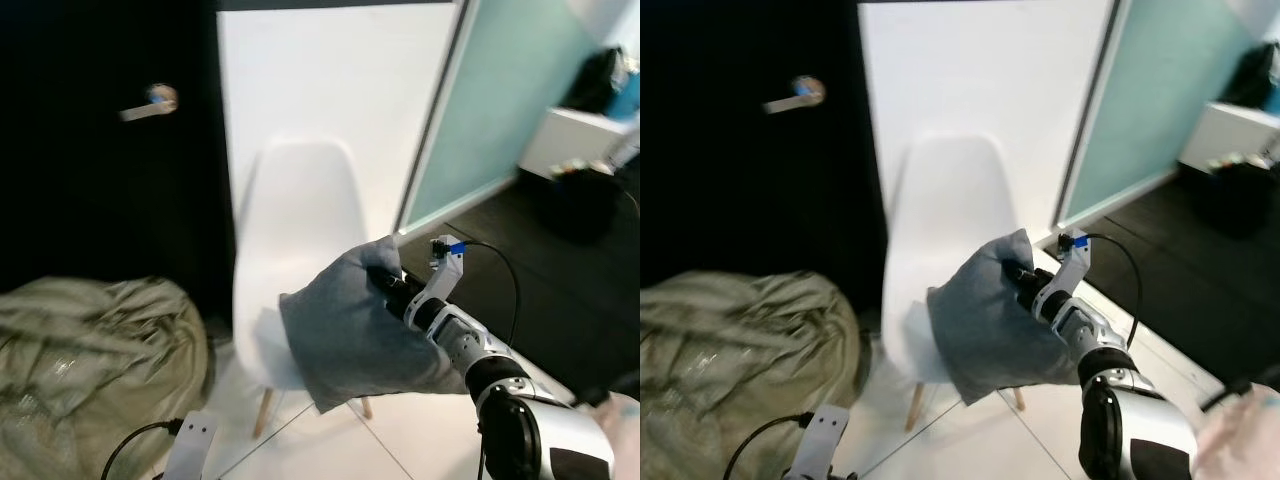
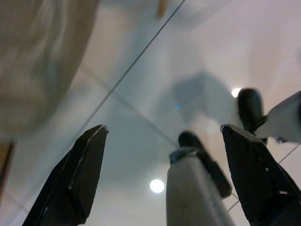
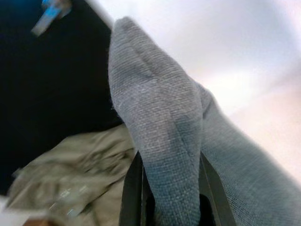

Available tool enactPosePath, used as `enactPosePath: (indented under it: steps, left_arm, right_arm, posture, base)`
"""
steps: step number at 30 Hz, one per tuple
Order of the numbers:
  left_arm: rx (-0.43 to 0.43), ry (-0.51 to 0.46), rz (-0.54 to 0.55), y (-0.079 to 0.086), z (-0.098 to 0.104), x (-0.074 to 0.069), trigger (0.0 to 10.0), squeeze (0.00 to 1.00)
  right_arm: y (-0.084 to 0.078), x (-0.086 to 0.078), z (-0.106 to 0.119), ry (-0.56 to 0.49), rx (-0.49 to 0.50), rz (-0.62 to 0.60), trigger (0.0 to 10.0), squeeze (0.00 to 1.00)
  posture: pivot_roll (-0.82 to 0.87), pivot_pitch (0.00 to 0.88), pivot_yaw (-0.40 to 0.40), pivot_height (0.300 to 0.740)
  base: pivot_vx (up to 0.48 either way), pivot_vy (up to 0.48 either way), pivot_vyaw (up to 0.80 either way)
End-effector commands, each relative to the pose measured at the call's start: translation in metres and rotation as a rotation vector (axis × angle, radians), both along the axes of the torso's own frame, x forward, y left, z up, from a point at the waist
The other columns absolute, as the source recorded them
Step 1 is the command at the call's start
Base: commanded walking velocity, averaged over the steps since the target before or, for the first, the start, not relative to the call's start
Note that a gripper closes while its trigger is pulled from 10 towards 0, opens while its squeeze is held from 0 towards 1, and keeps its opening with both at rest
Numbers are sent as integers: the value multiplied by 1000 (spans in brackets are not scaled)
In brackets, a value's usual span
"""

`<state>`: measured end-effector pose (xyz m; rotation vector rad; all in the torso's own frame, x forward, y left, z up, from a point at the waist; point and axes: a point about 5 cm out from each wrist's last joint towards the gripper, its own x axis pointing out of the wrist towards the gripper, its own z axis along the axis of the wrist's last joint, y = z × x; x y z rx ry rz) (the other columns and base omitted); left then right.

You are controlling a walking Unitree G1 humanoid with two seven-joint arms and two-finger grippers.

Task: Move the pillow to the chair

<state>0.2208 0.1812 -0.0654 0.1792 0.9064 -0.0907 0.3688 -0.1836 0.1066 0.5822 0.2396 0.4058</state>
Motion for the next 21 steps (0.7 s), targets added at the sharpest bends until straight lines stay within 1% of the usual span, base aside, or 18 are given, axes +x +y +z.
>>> enactPosePath:
  steps: [1, 7, 9, 10, 11, 12, 13, 14, 15, 16, 17, 19, 21]
  left_arm:
    - [-1, 11, -13, -3, -2, -4, 10000, 0]
    - [-3, 9, -12, -4, -2, -3, 10000, 0]
    - [-3, 9, -13, -4, -2, -3, 10000, 0]
    - [-2, 9, -14, -4, -2, -3, 10000, 0]
    - [-2, 9, -14, -4, -2, -3, 10000, 0]
    - [-2, 9, -13, -3, -2, -3, 10000, 0]
    - [-2, 9, -13, -3, -2, -3, 10000, 0]
    - [-2, 9, -14, -3, -2, -3, 10000, 0]
    - [-1, 9, -13, -3, -2, -3, 10000, 0]
    - [-1, 10, -13, -3, -2, -3, 10000, 0]
    - [-1, 10, -13, -3, -2, -3, 10000, 0]
    - [1, 10, -15, -2, -2, -3, 10000, 0]
    - [2, 11, -16, -2, -2, -4, 10000, 0]
  right_arm:
    - [6, 10, 20, -80, 17, 6, 10000, 0]
    - [9, 10, 20, -74, 7, 23, 10000, 0]
    - [10, 10, 20, -72, 0, 37, 10000, 0]
    - [14, 10, 18, -66, -43, 64, 10000, 0]
    - [14, 10, 18, -66, -43, 64, 10000, 0]
    - [17, 9, 16, -64, -76, 94, 10000, 0]
    - [17, 9, 16, -64, -76, 94, 10000, 0]
    - [22, 7, 15, -67, -86, 134, 10000, 0]
    - [28, 6, 15, -78, -80, 181, 10000, 0]
    - [31, 6, 16, -86, -68, 208, 10000, 0]
    - [31, 6, 16, -86, -68, 208, 10000, 0]
    - [39, 5, 19, -115, -59, 277, 10000, 0]
    - [46, 6, 25, -147, -22, 325, 10000, 0]
  posture:
    - [-132, 0, -70, 702]
    - [-133, 0, -72, 702]
    - [-133, 0, -72, 702]
    - [-134, 0, -71, 702]
    - [-134, 0, -71, 702]
    - [-134, 0, -72, 702]
    - [-134, 0, -72, 702]
    - [-133, 0, -72, 702]
    - [-132, 0, -71, 702]
    - [-132, 0, -71, 702]
    - [-132, 0, -71, 702]
    - [-132, 0, -69, 702]
    - [-132, 0, -68, 702]
  base:
    - [334, 0, -763]
    - [336, 0, -769]
    - [337, 0, 0]
    - [337, 0, 0]
    - [337, 0, 0]
    - [341, 0, 0]
    - [341, 0, 0]
    - [341, 0, 0]
    - [341, 0, 0]
    - [341, 0, 0]
    - [341, 0, 0]
    - [341, 0, 0]
    - [345, 0, 0]
